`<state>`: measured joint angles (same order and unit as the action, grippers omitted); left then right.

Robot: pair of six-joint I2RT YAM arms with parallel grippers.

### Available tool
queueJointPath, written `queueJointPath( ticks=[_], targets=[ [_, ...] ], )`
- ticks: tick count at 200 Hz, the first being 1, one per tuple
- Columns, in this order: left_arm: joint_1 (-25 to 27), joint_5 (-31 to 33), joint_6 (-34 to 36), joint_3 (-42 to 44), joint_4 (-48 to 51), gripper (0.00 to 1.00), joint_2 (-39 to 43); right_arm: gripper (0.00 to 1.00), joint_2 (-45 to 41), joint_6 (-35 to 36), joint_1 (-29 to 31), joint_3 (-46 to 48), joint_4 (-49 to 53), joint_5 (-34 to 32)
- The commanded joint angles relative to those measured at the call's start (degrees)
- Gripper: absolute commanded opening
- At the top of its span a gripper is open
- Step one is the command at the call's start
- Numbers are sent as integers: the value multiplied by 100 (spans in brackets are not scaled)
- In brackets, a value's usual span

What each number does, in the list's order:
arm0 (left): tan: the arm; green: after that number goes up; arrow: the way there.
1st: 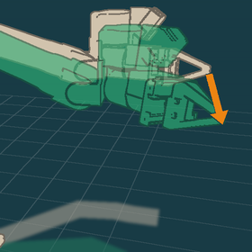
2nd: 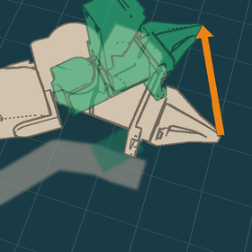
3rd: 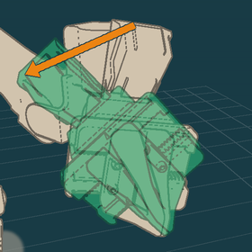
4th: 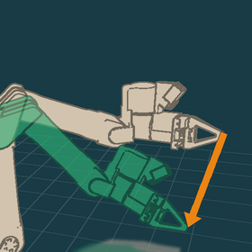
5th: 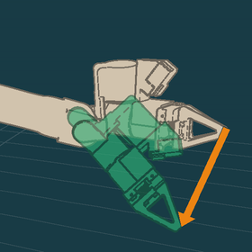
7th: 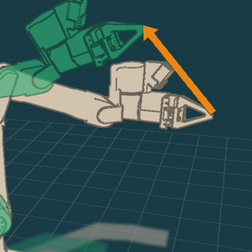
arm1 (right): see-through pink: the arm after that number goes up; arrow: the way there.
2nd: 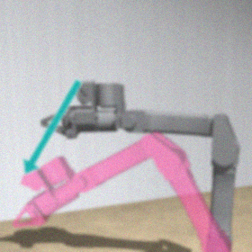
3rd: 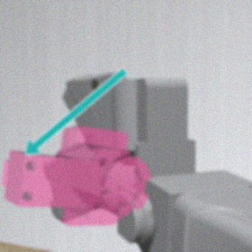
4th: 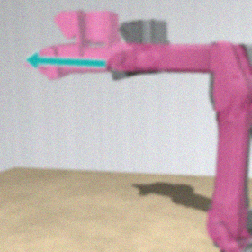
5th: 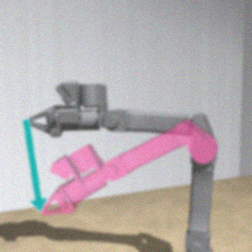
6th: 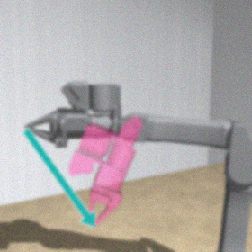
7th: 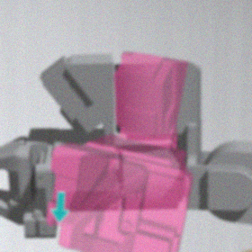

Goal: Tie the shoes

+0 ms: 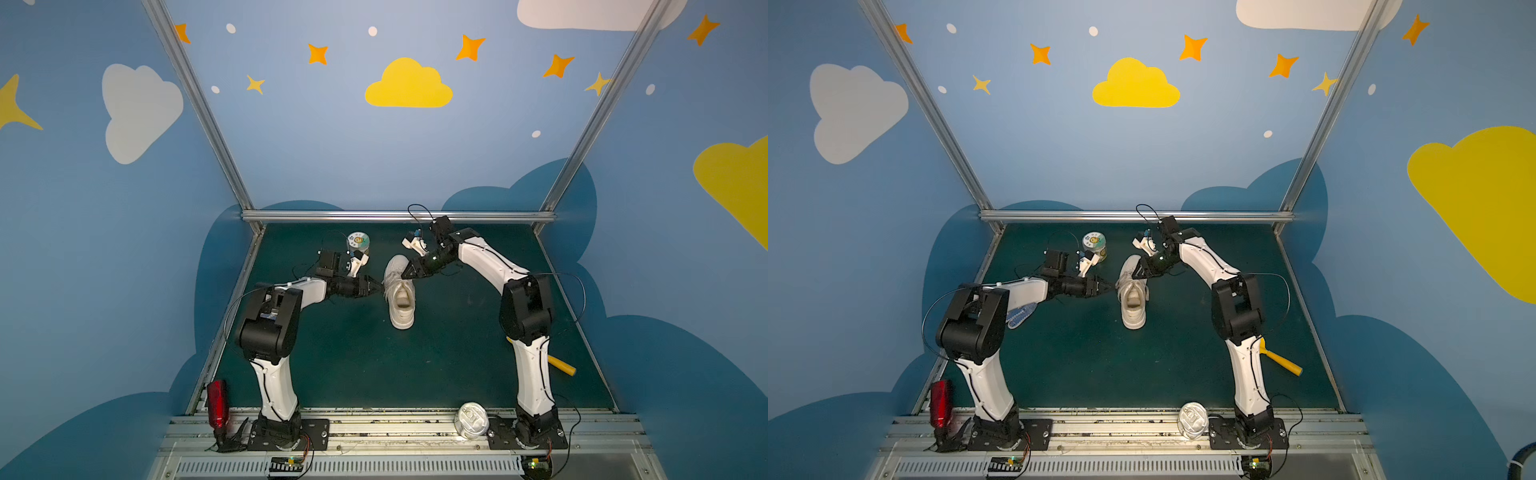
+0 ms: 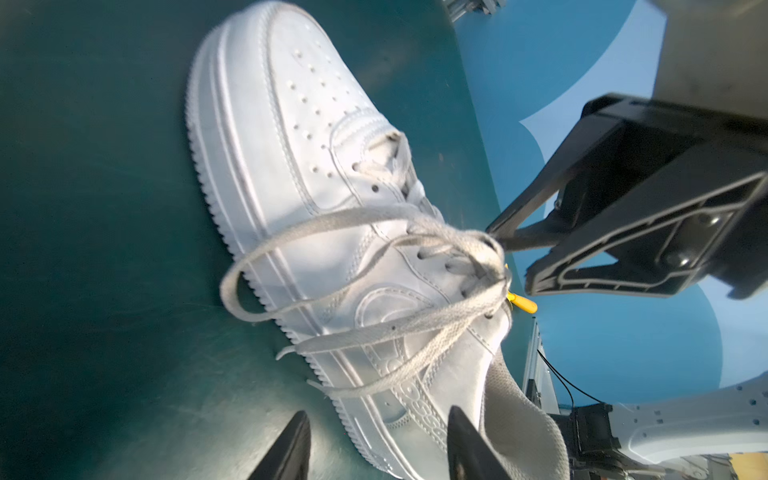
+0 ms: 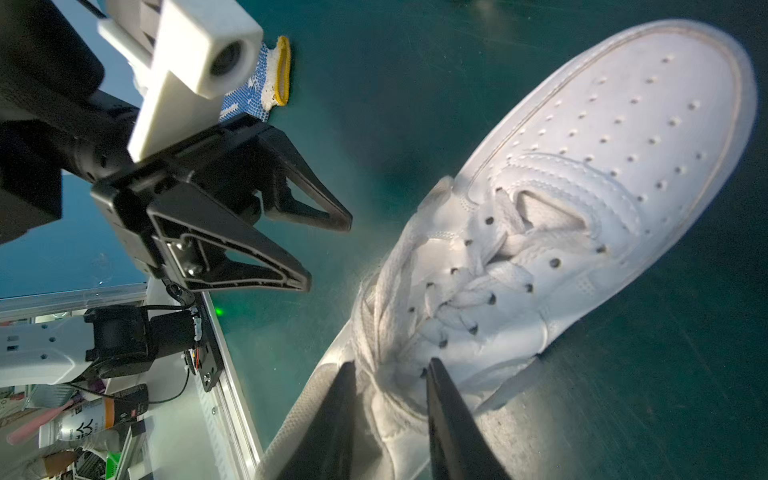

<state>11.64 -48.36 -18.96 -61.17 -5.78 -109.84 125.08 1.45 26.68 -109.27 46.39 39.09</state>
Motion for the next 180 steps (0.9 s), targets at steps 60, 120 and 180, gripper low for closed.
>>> queueJointPath(
  ticks=[60,120,180],
  targets=[
    [229,-132,-215,2,-772,55,-363,30,-402,69,-50,-136,239,172],
    [243,-590,-731,385,-2206,53,-580,30,-388,157,-74,-194,381,179],
    [234,-888,-1061,634,-2986,44,-734,29,-330,149,-75,-312,429,300]
  ],
)
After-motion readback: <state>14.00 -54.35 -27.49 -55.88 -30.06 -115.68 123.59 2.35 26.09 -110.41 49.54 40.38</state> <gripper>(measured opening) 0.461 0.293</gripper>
